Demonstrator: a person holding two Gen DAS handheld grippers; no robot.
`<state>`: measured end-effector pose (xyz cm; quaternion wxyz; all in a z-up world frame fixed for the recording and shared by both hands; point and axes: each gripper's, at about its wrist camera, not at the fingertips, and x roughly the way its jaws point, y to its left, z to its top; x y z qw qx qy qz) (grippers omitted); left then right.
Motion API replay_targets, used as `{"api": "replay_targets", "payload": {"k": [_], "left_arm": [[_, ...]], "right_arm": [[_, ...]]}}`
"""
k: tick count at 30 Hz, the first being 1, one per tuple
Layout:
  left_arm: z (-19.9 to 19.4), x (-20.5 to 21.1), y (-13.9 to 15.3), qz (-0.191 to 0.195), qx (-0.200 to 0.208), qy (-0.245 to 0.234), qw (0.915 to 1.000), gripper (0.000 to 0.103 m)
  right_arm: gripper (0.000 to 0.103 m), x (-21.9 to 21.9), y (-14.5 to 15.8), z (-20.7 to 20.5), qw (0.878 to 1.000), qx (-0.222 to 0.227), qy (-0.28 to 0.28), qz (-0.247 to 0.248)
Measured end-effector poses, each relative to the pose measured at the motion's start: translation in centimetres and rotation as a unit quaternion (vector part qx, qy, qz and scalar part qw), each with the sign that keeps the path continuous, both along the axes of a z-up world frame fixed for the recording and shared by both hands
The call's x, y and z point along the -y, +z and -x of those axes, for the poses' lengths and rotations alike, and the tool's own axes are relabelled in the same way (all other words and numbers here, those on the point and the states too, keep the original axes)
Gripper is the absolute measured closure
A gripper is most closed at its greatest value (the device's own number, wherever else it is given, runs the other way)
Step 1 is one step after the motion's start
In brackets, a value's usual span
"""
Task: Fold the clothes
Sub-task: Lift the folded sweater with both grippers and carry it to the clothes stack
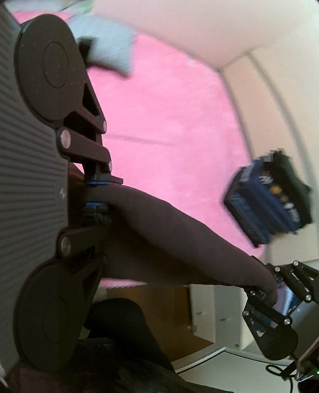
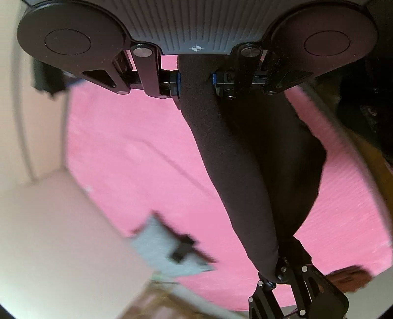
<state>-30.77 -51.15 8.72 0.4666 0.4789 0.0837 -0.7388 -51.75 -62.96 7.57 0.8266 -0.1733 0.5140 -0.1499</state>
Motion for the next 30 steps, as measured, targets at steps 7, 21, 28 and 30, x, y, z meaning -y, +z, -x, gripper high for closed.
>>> {"api": "replay_targets", "payload": {"k": [7,21,28,30], "left_arm": [[6.0,11.8,7.2,0.091,0.01,-0.068,0.9935,0.093],[24.7,48.6,16.9,0.232,0.009,-0.034,0.9721,0.093],[29.9,56.9,3.9,0.135,0.064,-0.048,0.9877,0.092],[31.2,57.0,-2.1,0.082,0.099,-0.061,0.9898,0.091]], "right_arm": [[0.084,8.8,7.4,7.2,0.992,0.046,-0.081,0.09],[0.084,45.3,18.7,25.9,0.955,0.097,-0.104,0.258],[0.083,52.8,8.9,29.1,0.966,0.07,-0.124,0.214],[0.083,53.5,4.0,29.5,0.977,0.042,-0.125,0.167]]}}
